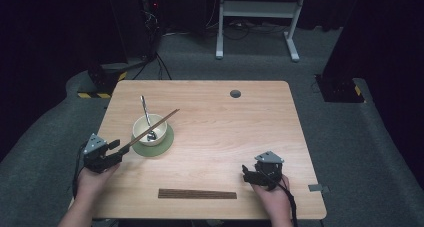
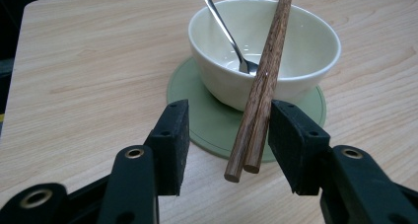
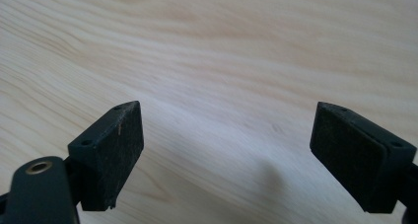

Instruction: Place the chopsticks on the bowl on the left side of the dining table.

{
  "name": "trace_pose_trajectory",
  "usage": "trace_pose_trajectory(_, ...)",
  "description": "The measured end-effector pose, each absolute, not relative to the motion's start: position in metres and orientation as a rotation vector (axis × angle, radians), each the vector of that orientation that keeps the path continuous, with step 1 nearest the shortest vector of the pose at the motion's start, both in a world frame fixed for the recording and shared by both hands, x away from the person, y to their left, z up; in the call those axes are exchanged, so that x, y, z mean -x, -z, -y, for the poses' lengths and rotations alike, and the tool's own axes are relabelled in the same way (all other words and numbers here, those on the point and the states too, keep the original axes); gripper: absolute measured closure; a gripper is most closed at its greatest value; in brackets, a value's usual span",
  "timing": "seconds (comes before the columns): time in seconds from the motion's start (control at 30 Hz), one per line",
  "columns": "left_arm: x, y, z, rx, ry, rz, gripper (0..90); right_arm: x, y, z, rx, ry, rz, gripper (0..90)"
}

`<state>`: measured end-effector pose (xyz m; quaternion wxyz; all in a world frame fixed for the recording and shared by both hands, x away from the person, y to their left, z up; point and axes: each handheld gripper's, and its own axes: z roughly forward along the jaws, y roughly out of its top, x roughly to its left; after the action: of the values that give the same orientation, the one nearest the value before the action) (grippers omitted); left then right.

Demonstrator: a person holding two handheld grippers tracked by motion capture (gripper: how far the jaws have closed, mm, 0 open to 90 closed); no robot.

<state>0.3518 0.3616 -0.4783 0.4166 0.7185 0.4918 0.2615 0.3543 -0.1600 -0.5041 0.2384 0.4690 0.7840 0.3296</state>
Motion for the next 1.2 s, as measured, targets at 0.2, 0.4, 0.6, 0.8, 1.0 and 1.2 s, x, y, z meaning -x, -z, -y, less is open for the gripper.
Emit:
trace_pose_trajectory(0.2,-0.355,0.479,-0.365,-1.799,-0.678,-1.259,49.6,-0.355,0.485,0.13,-1.214,-0.944,-2.138,12.7)
trace_pose_trajectory(0.4,-0.361,0.483,-0.37,-1.794,-0.668,-1.307,49.3,-0.366,0.478,0.108,-1.226,-0.978,-2.147,12.8)
trace_pose_trajectory(0.6,-0.364,0.482,-0.376,-1.752,-0.666,-1.33,49.2,-0.375,0.464,0.086,-1.197,-1.022,-2.163,12.8)
trace_pose_trajectory(0.8,-0.365,0.482,-0.378,-1.738,-0.668,-1.336,48.8,-0.383,0.449,0.065,-1.18,-1.135,-2.145,13.4)
trace_pose_trajectory(1.0,-0.367,0.483,-0.381,-1.706,-0.661,-1.361,48.6,-0.394,0.44,0.03,-1.123,-1.121,-2.158,16.6)
trace_pose_trajectory(1.2,-0.369,0.483,-0.384,-1.69,-0.664,-1.377,49.0,-0.411,0.441,-0.001,-1.108,-1.133,-2.148,24.3)
